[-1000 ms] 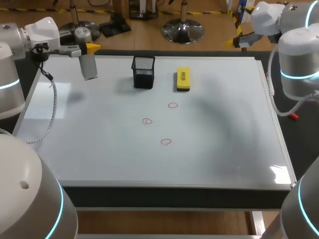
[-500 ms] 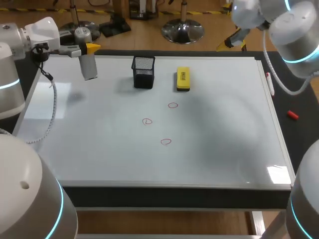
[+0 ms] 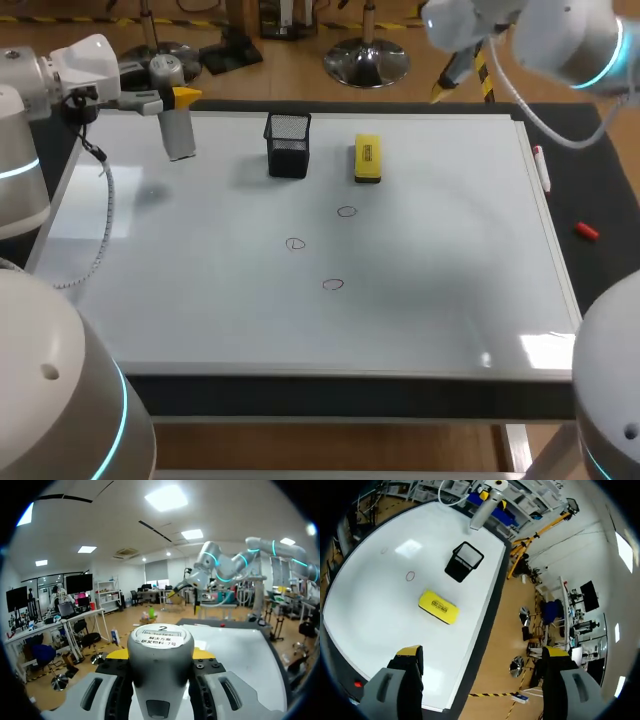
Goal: Pick up the inspection probe, press it on each red-marked spot on the whiteboard one by one, put down the probe, pick up the eraser, and wipe off all the red marks.
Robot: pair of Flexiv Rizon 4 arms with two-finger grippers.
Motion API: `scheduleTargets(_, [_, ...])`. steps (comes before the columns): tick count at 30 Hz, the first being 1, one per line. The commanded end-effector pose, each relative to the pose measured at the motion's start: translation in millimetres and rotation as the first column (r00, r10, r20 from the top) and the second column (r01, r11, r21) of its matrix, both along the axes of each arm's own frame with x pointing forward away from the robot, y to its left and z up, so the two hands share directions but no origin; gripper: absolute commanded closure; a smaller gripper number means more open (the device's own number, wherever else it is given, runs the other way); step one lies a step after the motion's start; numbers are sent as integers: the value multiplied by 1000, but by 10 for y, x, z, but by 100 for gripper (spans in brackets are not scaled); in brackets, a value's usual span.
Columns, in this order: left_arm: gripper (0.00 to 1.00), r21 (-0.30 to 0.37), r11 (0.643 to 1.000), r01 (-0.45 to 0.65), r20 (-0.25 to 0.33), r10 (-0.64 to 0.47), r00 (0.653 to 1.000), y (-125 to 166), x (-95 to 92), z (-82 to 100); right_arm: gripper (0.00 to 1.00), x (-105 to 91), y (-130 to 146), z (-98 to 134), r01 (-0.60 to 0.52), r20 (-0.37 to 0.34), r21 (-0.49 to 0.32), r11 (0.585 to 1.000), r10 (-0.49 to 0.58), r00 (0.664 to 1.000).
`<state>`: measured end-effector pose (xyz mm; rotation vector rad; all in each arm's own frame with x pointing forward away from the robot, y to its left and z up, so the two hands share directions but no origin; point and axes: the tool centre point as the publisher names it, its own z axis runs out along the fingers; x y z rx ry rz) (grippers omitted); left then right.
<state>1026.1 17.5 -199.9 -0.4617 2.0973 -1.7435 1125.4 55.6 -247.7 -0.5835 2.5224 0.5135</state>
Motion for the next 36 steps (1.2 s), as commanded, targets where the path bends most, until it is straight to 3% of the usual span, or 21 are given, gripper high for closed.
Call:
scheduleTargets(1, [100, -1, 1000, 0, 2, 0, 1000, -1, 3, 0, 0, -3, 53, 31, -362, -281, -526, 770, 244, 928])
scheduleTargets(2, [100, -1, 1000, 0, 2, 0, 1000, -1, 3, 0, 0, 11, 52, 60, -346, -284, -512, 786, 225, 932])
scheduleTargets(23, [100, -1, 1000, 0, 2, 0, 1000, -1, 3, 0, 0, 11, 52, 60, -346, -284, -512, 786, 225, 932])
scheduleTargets(25, [100, -1, 1000, 0, 2, 0, 1000, -1, 3, 0, 0, -4, 94, -73, -403, -318, -511, 759, 268, 909])
scheduleTargets(29, [100, -1, 1000, 0, 2, 0, 1000, -1, 3, 0, 0, -54, 118, -255, -443, -321, -493, 749, 317, 892])
scheduleTargets(36, [100, -1, 1000, 0, 2, 0, 1000, -1, 3, 0, 0, -166, 228, -497, -577, -342, -504, 642, 466, 816])
